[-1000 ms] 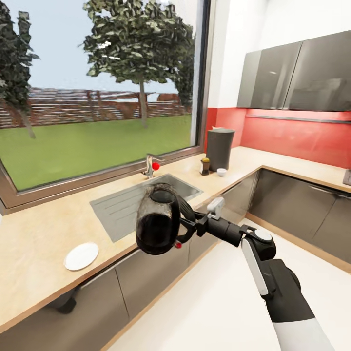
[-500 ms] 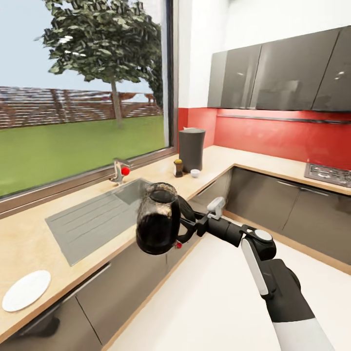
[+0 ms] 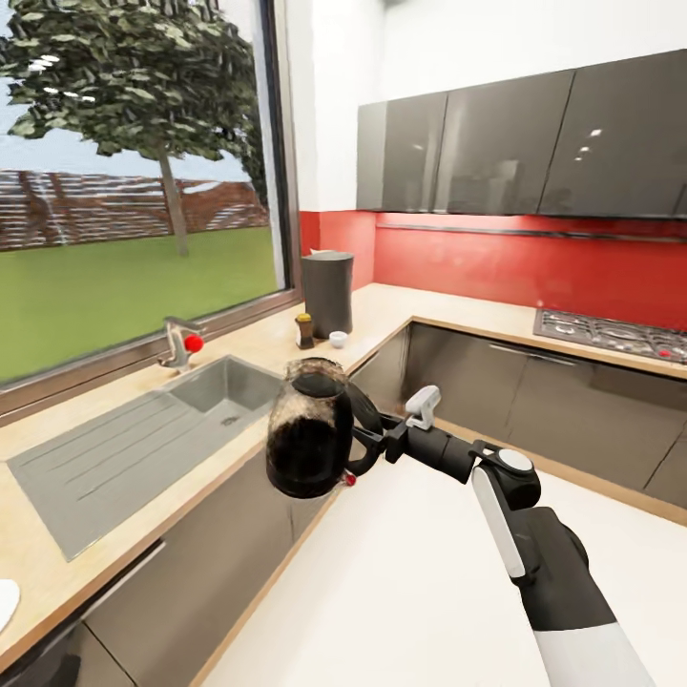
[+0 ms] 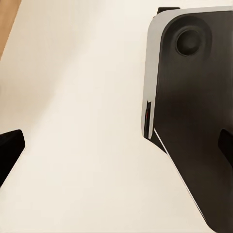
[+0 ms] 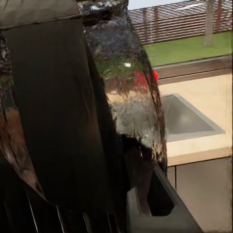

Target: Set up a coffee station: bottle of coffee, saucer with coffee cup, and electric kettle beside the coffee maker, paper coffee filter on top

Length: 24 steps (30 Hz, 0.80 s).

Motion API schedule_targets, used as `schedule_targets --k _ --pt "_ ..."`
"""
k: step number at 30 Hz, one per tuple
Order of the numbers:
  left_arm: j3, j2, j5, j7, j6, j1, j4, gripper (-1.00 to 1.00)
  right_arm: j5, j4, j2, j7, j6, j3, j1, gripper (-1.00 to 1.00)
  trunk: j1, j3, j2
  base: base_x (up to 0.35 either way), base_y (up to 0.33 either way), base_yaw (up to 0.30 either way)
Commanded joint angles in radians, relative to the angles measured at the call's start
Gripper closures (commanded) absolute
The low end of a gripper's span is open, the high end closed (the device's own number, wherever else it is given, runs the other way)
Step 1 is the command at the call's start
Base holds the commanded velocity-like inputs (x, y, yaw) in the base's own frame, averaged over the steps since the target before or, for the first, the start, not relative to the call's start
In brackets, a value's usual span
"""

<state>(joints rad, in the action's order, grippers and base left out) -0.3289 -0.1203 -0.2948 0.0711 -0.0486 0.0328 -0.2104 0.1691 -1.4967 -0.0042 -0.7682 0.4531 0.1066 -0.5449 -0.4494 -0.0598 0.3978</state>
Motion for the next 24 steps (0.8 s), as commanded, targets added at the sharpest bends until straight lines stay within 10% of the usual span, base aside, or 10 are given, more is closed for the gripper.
schedule_targets --k 1,24 --pt "-0.009 0.001 -0.009 0.007 -0.005 0.001 -0.004 -1.00 0.013 -0.001 0.000 0.001 0.009 0.001 -0.001 1.00 -0.001 -0.002 0.002 0.000 0.000 -0.300" --pt "-0.003 -0.001 -0.009 0.007 -0.005 0.001 -0.001 -1.00 0.013 -0.001 -0.002 0.001 0.009 0.001 -0.001 1.00 -0.001 -0.002 0.002 0.151 -0.031 -0.284"
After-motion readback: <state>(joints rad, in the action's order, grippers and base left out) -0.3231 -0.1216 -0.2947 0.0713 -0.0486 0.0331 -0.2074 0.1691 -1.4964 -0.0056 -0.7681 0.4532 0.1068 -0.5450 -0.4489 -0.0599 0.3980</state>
